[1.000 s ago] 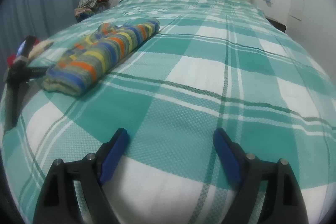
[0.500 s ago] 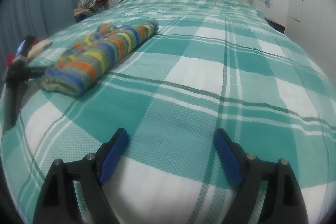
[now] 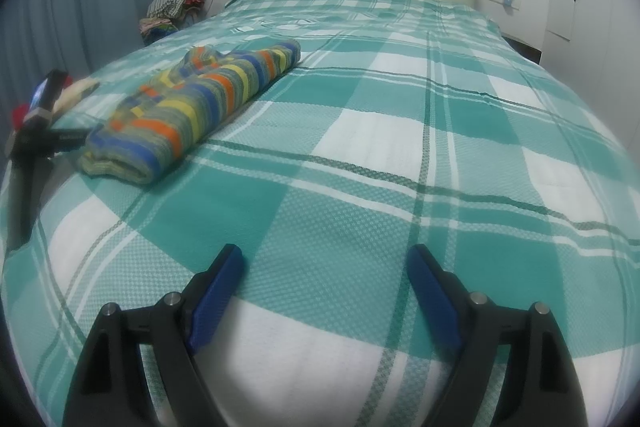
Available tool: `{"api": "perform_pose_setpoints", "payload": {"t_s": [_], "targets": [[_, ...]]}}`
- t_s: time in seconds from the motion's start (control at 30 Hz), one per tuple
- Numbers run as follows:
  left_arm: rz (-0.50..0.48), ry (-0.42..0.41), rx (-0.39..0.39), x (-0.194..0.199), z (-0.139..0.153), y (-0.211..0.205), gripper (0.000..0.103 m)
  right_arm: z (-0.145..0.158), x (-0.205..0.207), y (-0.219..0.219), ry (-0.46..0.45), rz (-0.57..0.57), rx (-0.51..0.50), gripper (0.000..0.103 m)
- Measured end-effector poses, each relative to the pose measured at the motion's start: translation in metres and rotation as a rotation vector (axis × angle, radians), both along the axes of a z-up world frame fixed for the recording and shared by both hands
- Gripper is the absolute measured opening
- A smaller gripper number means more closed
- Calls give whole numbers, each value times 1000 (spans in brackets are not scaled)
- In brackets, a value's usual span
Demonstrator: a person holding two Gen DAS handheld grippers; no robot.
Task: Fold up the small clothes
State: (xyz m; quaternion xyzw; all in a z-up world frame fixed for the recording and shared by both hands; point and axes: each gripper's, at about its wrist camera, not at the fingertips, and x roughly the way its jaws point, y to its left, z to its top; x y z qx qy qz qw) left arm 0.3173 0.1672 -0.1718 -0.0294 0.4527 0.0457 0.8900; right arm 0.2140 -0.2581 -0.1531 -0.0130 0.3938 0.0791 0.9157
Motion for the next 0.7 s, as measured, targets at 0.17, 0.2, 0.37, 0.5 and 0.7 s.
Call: {"api": "perform_pose_setpoints", "payload": {"t_s": [0.17, 0.2, 0.37, 0.5, 0.7], "targets": [[0, 0, 0, 0, 0, 0, 103, 0, 0, 0, -1, -1, -4, 84], [0, 0, 0, 0, 0, 0, 103, 0, 0, -1, -2, -2, -2, 84], [0, 0, 0, 0, 0, 0, 103, 0, 1, -1, 1, -1, -2, 84], [0, 0, 0, 0, 0, 0, 103, -1, 1, -1, 1, -2, -5, 84], [0, 1, -1, 0, 0, 0, 103, -1, 1, -1, -1, -3, -5, 85]]}}
